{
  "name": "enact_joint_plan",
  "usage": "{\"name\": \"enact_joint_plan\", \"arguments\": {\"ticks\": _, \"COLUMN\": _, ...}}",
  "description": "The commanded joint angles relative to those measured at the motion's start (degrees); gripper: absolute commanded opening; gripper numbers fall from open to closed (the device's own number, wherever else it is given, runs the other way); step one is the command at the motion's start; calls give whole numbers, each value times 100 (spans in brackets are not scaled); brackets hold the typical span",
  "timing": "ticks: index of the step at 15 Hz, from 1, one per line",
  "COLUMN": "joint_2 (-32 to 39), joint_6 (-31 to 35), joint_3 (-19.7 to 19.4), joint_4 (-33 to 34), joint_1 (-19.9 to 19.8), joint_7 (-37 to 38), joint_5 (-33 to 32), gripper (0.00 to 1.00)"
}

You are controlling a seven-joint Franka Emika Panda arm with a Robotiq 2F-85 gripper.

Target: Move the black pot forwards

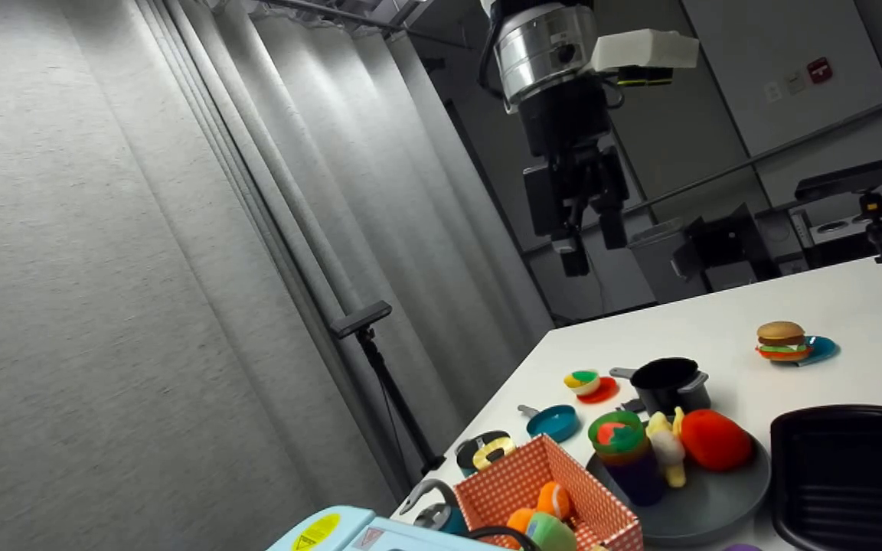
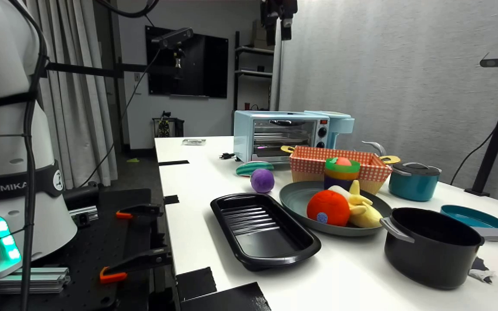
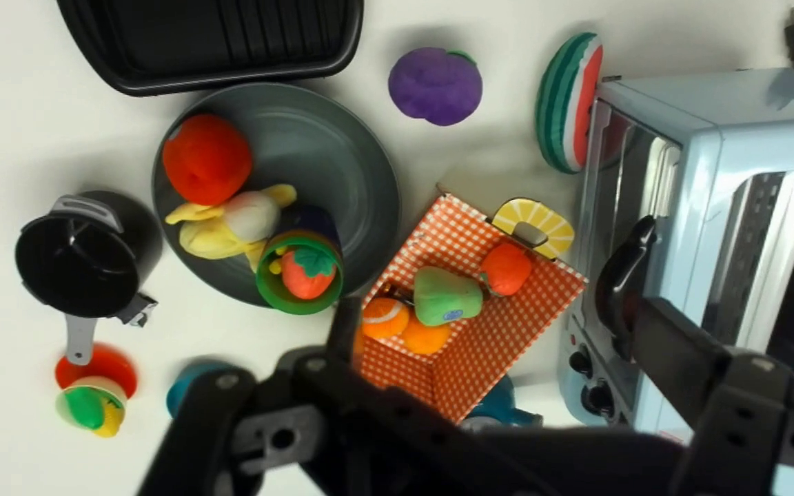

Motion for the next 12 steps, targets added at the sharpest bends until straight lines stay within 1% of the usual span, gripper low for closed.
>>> {"name": "enact_joint_plan", "arguments": {"ticks": 1, "joint_2": -89, "joint_6": 44, "joint_3": -199, "joint_4": -89, "joint_1": -230, "joint_7": -74, "joint_5": -226, "gripper": 100}}
{"name": "enact_joint_plan", "arguments": {"ticks": 6, "joint_2": -81, "joint_6": 87, "joint_3": -530, "joint_4": -105, "joint_1": -564, "joint_7": -93, "joint_5": -533, "gripper": 100}}
{"name": "enact_joint_plan", "arguments": {"ticks": 12, "joint_2": -61, "joint_6": 72, "joint_3": -819, "joint_4": -124, "joint_1": -913, "joint_7": -44, "joint_5": -828, "gripper": 100}}
